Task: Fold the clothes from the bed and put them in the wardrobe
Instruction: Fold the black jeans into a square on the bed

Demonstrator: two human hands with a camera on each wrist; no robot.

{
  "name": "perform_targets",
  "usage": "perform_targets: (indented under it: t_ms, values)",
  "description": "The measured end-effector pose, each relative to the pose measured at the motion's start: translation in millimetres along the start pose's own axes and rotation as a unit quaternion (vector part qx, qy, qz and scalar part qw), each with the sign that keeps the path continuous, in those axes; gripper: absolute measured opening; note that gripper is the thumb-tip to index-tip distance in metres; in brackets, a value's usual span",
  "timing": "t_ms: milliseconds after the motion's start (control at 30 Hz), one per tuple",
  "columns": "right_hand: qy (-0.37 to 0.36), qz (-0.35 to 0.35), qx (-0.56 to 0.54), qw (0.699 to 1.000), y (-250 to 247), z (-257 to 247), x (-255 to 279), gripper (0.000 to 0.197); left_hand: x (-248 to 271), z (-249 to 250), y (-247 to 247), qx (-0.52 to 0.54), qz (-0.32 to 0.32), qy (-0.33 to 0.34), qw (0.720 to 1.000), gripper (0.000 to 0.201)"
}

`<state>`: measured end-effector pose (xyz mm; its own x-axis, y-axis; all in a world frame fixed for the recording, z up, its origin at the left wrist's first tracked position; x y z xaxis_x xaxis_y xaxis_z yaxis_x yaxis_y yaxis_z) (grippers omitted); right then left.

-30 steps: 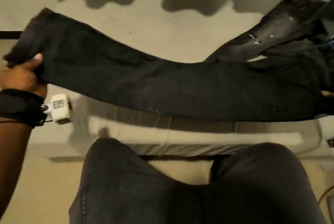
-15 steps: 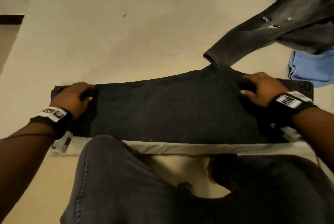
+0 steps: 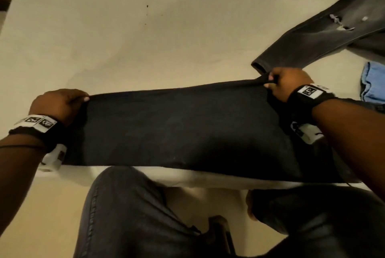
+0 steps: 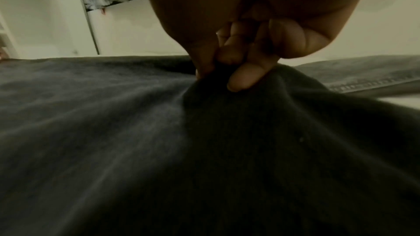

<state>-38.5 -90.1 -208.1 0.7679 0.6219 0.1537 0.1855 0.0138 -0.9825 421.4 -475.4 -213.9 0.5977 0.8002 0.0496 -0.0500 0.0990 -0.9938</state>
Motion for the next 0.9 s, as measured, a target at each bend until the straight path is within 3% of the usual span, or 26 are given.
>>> perform_targets:
  t_ms: [100, 167, 267, 300, 367, 433, 500, 600, 700, 833, 900]
  values:
    - [0.025, -0.006, 0.004, 1.0, 8.5, -7.2, 5.0, 0.014, -6.9, 5.9, 6.7, 0.003, 0.006, -0.019, 1.0, 0.026]
    - [0.034, -0.007, 0.037, 0.999, 14.5, -19.8, 13.4, 0.037, -4.8, 21.8, 9.7, -0.002, 0.001, -0.007, 1.0, 0.028]
    - [-0.02, 0.076, 0.057, 0.995, 13.6, -66.3, 42.1, 0.084, 14.0, 53.5, 14.5, 0.03, 0.038, 0.107, 0.993, 0.063]
    - [-0.043, 0.065, 0.032, 0.996, 21.2, -88.3, 55.9, 0.095, 27.7, 62.3, 21.7, 0.038, 0.028, 0.164, 0.985, 0.077]
    - [-0.072, -0.04, -0.011, 0.997, 54.7, -121.2, 85.9, 0.113, 57.5, 62.0, 45.8, 0.006, -0.05, 0.21, 0.976, 0.103]
    - [-0.062, -0.129, 0.006, 0.99, 84.8, -119.8, 104.9, 0.129, 77.6, 26.9, 65.3, -0.03, -0.097, 0.147, 0.984, 0.124]
    - [-0.006, -0.142, 0.023, 0.99, 86.6, -76.6, 103.1, 0.142, 83.1, -10.5, 68.3, -0.04, -0.083, 0.067, 0.994, 0.143]
    - [0.068, -0.139, 0.053, 0.987, 58.6, 19.9, 101.1, 0.153, 79.2, -24.7, 65.5, -0.062, -0.101, 0.039, 0.992, 0.154]
    - [0.015, -0.179, 0.113, 0.977, 41.1, 64.1, 105.6, 0.156, 77.2, -21.8, 66.4, -0.062, -0.111, 0.032, 0.991, 0.159]
    - [-0.004, -0.09, 0.0, 0.996, 33.3, -1.9, 125.7, 0.146, 68.0, -15.5, 58.1, -0.042, -0.085, 0.021, 0.995, 0.16]
    - [-0.051, -0.074, -0.065, 0.994, 52.6, -47.9, 164.2, 0.139, 80.3, 8.0, 54.5, -0.062, -0.071, 0.118, 0.989, 0.139]
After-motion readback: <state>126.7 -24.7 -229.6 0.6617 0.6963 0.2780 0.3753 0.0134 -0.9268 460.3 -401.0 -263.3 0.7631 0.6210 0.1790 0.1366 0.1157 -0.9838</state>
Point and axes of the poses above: each hand's wrist, its own x-axis away from the middle knuckle, its own y-axis out of the palm, z = x × y, the point moved 5 cm from there along -x, towards the middle knuckle, and after that the axes turned 12 degrees about z, right-handed, at the moved point
